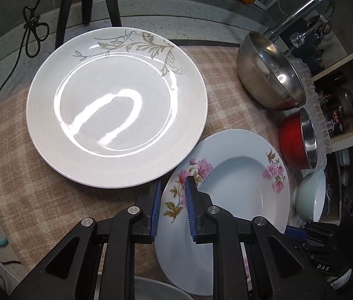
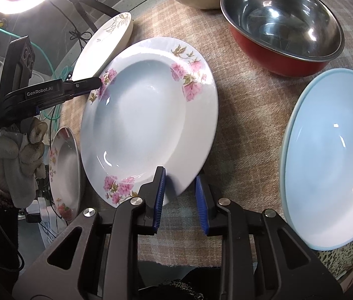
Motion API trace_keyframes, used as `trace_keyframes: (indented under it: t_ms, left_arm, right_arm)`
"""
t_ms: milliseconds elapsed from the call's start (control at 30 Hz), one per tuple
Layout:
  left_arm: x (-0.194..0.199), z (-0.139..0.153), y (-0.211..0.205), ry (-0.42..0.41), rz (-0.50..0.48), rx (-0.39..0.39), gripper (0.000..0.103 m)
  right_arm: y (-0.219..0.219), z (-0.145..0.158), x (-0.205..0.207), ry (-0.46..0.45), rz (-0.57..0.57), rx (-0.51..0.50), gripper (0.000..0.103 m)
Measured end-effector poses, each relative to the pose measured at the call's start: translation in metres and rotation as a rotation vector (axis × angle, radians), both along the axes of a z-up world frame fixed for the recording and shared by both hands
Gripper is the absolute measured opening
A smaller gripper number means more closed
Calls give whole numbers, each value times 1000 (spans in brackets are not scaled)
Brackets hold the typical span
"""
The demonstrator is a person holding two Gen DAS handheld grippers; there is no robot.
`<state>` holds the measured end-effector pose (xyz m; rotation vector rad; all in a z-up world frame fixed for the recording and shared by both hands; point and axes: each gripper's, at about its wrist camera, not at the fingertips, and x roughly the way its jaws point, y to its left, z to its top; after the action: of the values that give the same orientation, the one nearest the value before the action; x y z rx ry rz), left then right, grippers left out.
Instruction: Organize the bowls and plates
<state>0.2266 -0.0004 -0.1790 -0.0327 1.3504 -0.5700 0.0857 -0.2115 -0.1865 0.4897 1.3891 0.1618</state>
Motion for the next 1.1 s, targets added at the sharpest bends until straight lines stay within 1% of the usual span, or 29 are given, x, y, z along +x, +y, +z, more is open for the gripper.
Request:
trace_keyframes:
  t_ms: [167,467,1100]
  left_arm:
    - [-3,1,-2,-11,-7,11,17]
    - [-10,0,-13,-5,-31,20,18]
    - [-44,2,-32,-8,-79,43,18]
  right_arm:
    - [3,1,-2,3,11,-15,25]
    - [-2,2,-13,11,10,-16,25]
    - [-4,5,-45,34,21,-5,26]
